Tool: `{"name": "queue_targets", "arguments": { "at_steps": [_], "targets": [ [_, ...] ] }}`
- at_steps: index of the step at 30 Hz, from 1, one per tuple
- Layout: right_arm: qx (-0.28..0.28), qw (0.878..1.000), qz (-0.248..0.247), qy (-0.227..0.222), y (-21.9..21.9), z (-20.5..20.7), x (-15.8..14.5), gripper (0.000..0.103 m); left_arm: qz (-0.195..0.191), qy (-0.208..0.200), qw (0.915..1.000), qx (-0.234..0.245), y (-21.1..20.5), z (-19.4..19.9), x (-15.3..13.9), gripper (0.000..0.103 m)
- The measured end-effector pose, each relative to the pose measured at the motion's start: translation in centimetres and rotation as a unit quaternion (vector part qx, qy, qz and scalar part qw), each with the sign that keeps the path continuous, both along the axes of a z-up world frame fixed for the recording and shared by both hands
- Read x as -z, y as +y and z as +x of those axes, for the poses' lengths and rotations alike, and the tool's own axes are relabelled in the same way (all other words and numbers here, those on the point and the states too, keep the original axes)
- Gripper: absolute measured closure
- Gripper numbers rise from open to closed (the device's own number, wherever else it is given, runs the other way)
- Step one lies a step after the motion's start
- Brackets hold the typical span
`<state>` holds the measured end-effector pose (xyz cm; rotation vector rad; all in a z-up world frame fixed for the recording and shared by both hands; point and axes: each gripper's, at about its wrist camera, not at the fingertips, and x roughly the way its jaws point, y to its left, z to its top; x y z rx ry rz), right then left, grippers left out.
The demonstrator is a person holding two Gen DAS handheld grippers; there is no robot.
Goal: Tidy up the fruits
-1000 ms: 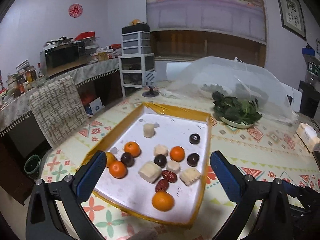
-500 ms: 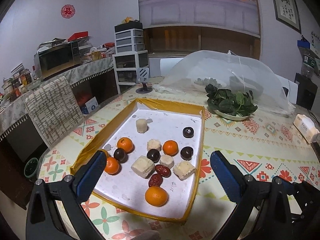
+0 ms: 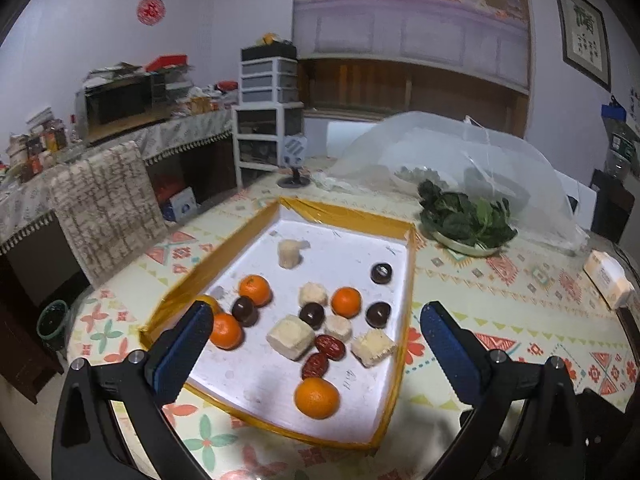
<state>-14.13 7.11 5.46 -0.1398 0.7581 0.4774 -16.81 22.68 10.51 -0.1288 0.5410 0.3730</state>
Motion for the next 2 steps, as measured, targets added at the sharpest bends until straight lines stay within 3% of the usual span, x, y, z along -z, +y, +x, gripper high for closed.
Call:
{"name": "queue_targets", "arguments": {
  "at_steps": [2],
  "targets": [
    [0.002, 1.000, 0.003, -0.001, -0.18, -0.05, -0.18, 0.035, 0.005, -0.001, 1.0000, 0.000, -0.22, -0.12, -0.37, 0.000]
  ]
}}
